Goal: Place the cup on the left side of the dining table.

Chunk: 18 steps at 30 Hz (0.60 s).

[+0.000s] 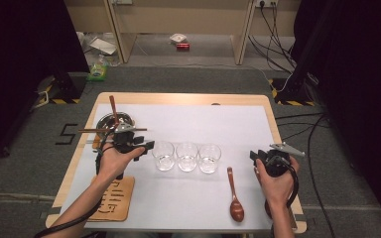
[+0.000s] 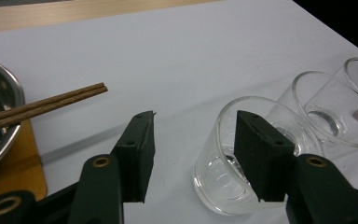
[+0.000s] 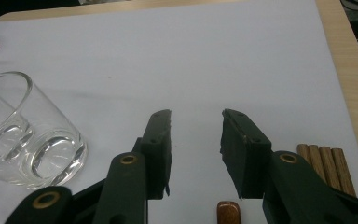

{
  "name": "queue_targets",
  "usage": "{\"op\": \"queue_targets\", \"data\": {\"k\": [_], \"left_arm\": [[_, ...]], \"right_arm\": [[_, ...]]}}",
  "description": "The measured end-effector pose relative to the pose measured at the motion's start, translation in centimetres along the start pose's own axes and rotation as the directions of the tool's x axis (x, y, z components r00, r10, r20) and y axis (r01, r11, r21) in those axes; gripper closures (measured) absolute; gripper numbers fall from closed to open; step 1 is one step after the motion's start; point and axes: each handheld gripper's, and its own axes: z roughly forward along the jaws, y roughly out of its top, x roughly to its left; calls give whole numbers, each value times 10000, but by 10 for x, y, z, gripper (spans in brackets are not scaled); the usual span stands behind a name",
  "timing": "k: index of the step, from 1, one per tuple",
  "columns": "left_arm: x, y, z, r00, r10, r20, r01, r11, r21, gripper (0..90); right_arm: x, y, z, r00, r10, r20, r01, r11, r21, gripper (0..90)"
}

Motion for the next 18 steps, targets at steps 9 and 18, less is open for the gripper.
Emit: {"op": "queue_targets", "data": {"k": [9, 18], "left_arm": [[-15, 3, 17, 9993, 209, 303, -221, 9989, 423, 472], [-19, 1, 35, 9982, 599, -12, -592, 9890, 1352, 598]], "right_arm": [[-1, 2, -4, 10000, 39, -6, -39, 9999, -114, 632], [4, 3, -5, 10000, -44, -31, 44, 9999, -141, 632]]}}
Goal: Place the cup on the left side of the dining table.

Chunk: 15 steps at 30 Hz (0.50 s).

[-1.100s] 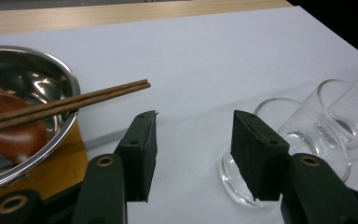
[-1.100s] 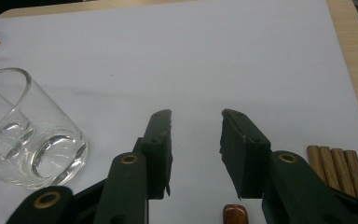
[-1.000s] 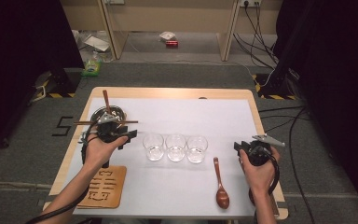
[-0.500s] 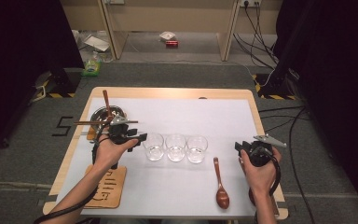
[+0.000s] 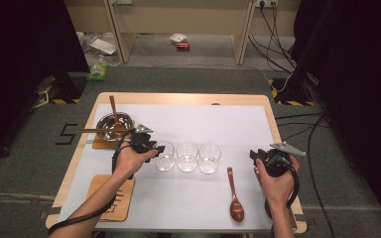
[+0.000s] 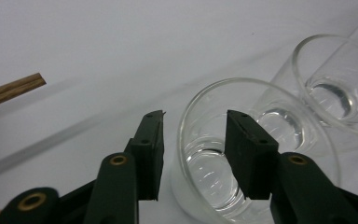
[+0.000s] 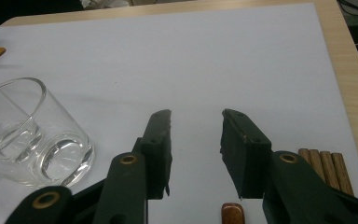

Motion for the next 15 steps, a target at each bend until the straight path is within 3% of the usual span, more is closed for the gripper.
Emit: {"op": "queue_targets", "data": {"k": [4, 8, 15], "left_arm": [[2, -4, 7, 9995, -195, 256, 189, 9995, 265, 664], [5, -5, 8, 9994, -268, 216, 261, 9991, 326, 715], [2, -2, 3, 9991, 377, -215, -367, 9984, 435, 803]], "right_arm": [[-1, 0, 1, 10000, -53, 4, 53, 10000, 39, 632], [0, -1, 1, 10000, 12, -29, -12, 10000, 57, 632], [1, -1, 2, 10000, 2, -30, -1, 10000, 67, 631]]}}
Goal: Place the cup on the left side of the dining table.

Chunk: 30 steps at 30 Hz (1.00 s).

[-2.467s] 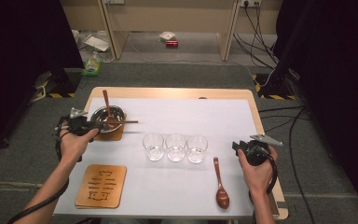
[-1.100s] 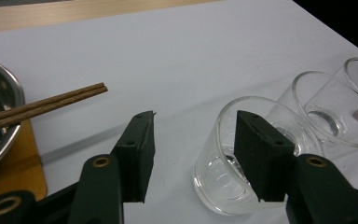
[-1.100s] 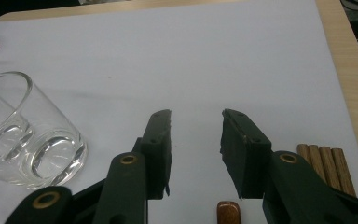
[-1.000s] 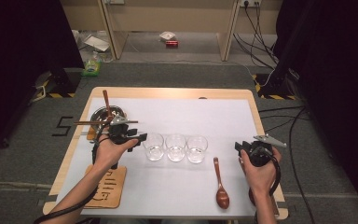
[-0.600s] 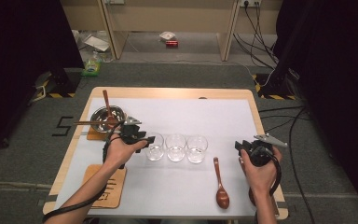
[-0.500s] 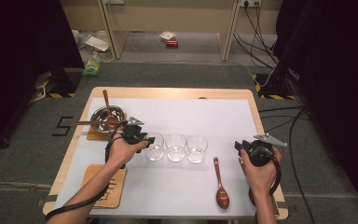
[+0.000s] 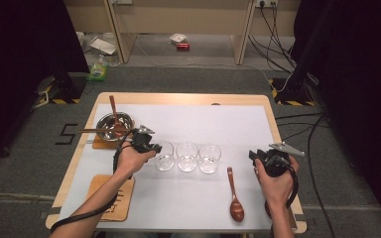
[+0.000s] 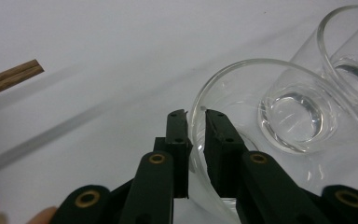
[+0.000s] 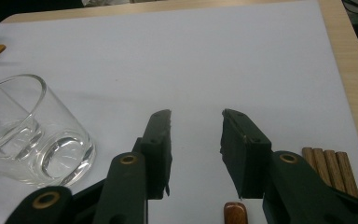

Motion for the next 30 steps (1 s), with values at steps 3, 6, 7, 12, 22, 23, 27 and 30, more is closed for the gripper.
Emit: {"op": "queue_targets", "data": {"k": [3, 6, 7, 12, 22, 23, 27, 30], "left_arm": [[2, -3, -3, 10000, 0, 57, 0, 9999, -121, 808], [6, -9, -8, 10000, 35, 91, -33, 9998, -213, 811], [7, -11, -10, 10000, 54, 43, -52, 9995, -310, 811], [23, -18, -28, 9995, -298, -59, 293, 9975, -644, 813], [70, -34, -62, 9926, -820, -899, 771, 9954, -576, 814], [70, -34, -62, 9926, -820, -899, 771, 9954, -576, 814], [83, -41, -64, 9881, -906, -1241, 869, 9956, -347, 815], [89, -46, -63, 9857, -1022, -1340, 993, 9947, -286, 817]], "right_arm": [[-1, 0, 0, 10000, -1, 16, 1, 10000, -26, 632], [0, 0, 0, 10000, -10, 25, 10, 10000, -27, 632], [0, 0, 0, 10000, -9, 1, 9, 10000, -1, 632], [0, 0, 0, 10000, 6, -5, -6, 10000, -29, 632], [4, 1, 2, 10000, -91, -1, 91, 10000, 8, 632], [4, 1, 2, 10000, -91, -1, 91, 10000, 8, 632], [4, 0, 3, 10000, -88, 0, 88, 10000, 33, 632], [4, 0, 3, 10000, -80, -13, 80, 10000, 43, 632]]}}
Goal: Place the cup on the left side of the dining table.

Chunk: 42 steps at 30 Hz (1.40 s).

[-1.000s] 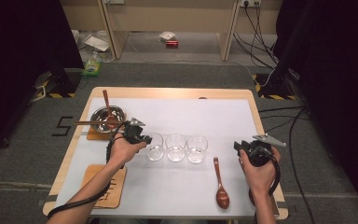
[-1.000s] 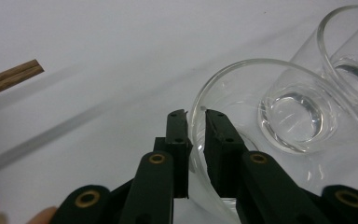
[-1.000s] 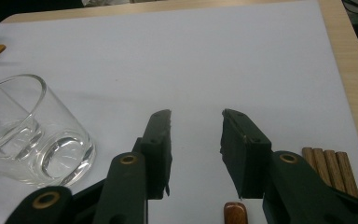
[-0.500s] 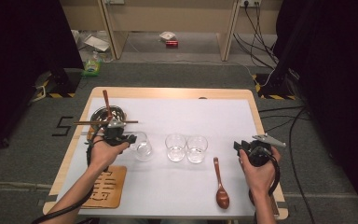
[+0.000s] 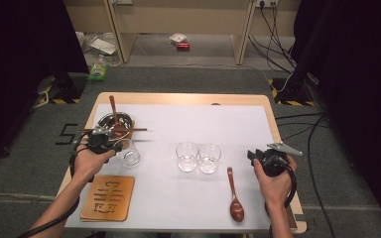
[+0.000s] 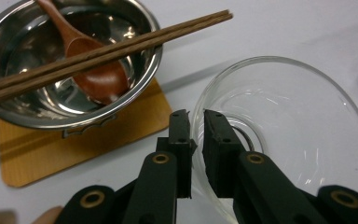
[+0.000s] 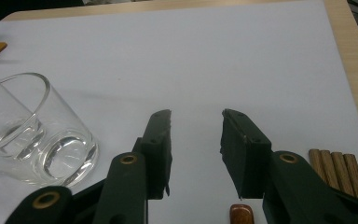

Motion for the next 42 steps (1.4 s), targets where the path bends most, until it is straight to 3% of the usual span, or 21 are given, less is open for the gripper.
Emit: {"op": "queue_targets", "data": {"k": [6, 7, 13, 15, 19, 24, 27, 34, 40, 42], "left_arm": [[4, 1, 2, 9997, -242, 10, 242, 9996, 171, 818], [6, 4, 2, 9992, -361, 146, 354, 9983, 471, 817], [10, 8, 7, 9980, -589, 246, 576, 9972, 477, 805], [10, 8, 11, 9953, -901, 368, 896, 9958, 160, 796], [10, 9, 10, 9956, -807, 467, 804, 9967, 93, 776], [13, 7, 4, 9950, -943, 325, 957, 9944, -455, 659], [13, 6, -6, 9948, -992, 216, 1010, 9888, -1095, 586], [11, 1, -21, 9934, -1118, 272, 1148, 9786, -1708, 494], [12, -17, -40, 9902, -1359, 331, 1399, 9576, -2517, 463], [13, -21, -42, 9904, -1350, 292, 1380, 9554, -2612, 455]], "right_arm": [[1, 0, 1, 10000, -11, 26, 11, 10000, 21, 632], [1, 0, 1, 10000, -30, 7, 30, 10000, 16, 632], [0, 0, 0, 10000, -7, 14, 7, 10000, -7, 631], [0, 0, 0, 10000, 13, -11, -13, 10000, -4, 630], [-1, 0, 0, 10000, 24, -22, -24, 10000, -7, 630], [0, 0, 0, 10000, 24, -22, -24, 10000, -4, 628], [0, -1, 0, 10000, -16, 15, 16, 10000, 15, 627], [1, -2, 2, 10000, -72, 34, 71, 10000, 57, 626], [1, -2, 2, 10000, -52, 6, 52, 10000, 70, 626], [1, -2, 2, 10000, -77, -4, 77, 9999, 79, 625]]}}
